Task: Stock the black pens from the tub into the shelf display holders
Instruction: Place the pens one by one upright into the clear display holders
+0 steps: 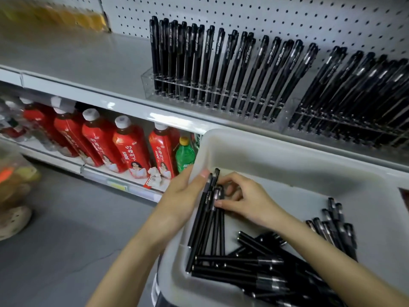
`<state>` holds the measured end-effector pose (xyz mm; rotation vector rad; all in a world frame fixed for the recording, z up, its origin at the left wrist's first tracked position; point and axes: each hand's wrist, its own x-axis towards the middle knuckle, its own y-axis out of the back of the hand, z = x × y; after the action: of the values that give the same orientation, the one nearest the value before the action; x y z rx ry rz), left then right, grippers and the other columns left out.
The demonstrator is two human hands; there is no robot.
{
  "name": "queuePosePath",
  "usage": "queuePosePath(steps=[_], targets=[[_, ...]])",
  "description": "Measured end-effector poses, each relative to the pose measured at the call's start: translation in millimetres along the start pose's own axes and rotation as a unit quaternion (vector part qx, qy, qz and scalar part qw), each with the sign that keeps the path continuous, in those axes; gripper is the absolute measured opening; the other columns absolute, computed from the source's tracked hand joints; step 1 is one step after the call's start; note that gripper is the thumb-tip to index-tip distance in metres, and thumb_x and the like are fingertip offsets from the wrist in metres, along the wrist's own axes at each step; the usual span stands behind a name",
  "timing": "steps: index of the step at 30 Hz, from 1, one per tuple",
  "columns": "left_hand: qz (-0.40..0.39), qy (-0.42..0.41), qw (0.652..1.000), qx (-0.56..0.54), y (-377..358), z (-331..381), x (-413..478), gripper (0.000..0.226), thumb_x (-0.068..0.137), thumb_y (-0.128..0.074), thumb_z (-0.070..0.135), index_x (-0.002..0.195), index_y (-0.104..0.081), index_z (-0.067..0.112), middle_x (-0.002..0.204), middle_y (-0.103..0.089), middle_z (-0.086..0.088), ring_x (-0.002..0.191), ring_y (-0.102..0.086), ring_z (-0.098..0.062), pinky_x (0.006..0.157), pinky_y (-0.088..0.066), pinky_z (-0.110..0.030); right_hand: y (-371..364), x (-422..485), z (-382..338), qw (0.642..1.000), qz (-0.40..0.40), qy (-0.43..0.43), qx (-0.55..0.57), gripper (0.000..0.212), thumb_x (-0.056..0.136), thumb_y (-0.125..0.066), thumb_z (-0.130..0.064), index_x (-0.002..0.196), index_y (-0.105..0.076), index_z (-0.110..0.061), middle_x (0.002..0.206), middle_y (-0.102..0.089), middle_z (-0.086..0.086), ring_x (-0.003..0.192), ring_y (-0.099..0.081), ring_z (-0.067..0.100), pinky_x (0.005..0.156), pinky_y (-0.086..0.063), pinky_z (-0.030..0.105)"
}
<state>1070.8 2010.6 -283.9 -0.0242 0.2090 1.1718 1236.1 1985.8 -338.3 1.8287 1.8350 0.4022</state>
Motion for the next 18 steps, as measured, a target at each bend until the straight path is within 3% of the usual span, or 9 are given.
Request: queuePosePath(steps=[3,6,9,14,18], targets=[[0.003,-0.005,1.000,0.009,0.6,1.1,-0.2,0.019,0.097,-0.047,0.023,0.095,-0.061,0.036,0.090,-0.068,0.022,0.087,-0.061,0.010,0.079,-0.046,-0.007,-2.8,0.6,2.2,0.999,-0.012,-0.021,0.048,0.036,0.067,-0.083,-0.017,0.084,-0.055,-0.031,0.080,-0.053,-0.003,0.056,-0.050,0.005,0.061,-0.047,0.023],[0.001,0.001,1.000,0.014,1.3,0.4,-0.1,0.020,0.097,-0.046,0.024,0.108,-0.062,0.030,0.101,-0.069,0.013,0.098,-0.063,-0.001,0.089,-0.046,-0.016,-3.1,-1.8,1.7,0.993,-0.032,-0.038,0.109,0.034,0.068,-0.082,-0.007,0.084,-0.055,-0.020,0.073,-0.056,0.002,0.054,-0.057,0.014,0.058,-0.053,0.032],[-0.001,0.002,1.000,0.008,1.4,1.2,-1.1,0.020,0.097,-0.046,0.024,0.108,-0.062,0.031,0.103,-0.068,0.013,0.099,-0.062,-0.001,0.091,-0.046,-0.018,0.0,-4.9,-2.8,0.980,-0.046,-0.057,0.186,0.032,0.070,-0.077,0.003,0.085,-0.052,-0.011,0.067,-0.058,0.004,0.050,-0.059,0.013,0.051,-0.053,0.025],[-0.009,0.005,1.000,0.030,1.2,1.5,1.0,0.020,0.098,-0.046,0.026,0.090,-0.060,0.037,0.079,-0.068,0.027,0.078,-0.061,0.012,0.074,-0.045,-0.006,12.3,-13.5,-14.9,0.953,-0.096,-0.088,0.275,0.018,0.081,-0.067,-0.001,0.090,-0.053,-0.008,0.072,-0.063,0.011,0.059,-0.061,0.013,0.054,-0.050,0.020],[0.014,0.001,0.996,0.090,1.7,3.4,-0.5,0.017,0.098,-0.045,0.032,0.093,-0.060,0.037,0.089,-0.067,0.019,0.081,-0.061,0.008,0.073,-0.046,-0.010,18.4,-20.9,-22.5,0.948,-0.144,-0.088,0.271,0.009,0.088,-0.060,-0.003,0.094,-0.062,-0.008,0.081,-0.070,0.006,0.065,-0.060,0.010,0.057,-0.049,0.018]])
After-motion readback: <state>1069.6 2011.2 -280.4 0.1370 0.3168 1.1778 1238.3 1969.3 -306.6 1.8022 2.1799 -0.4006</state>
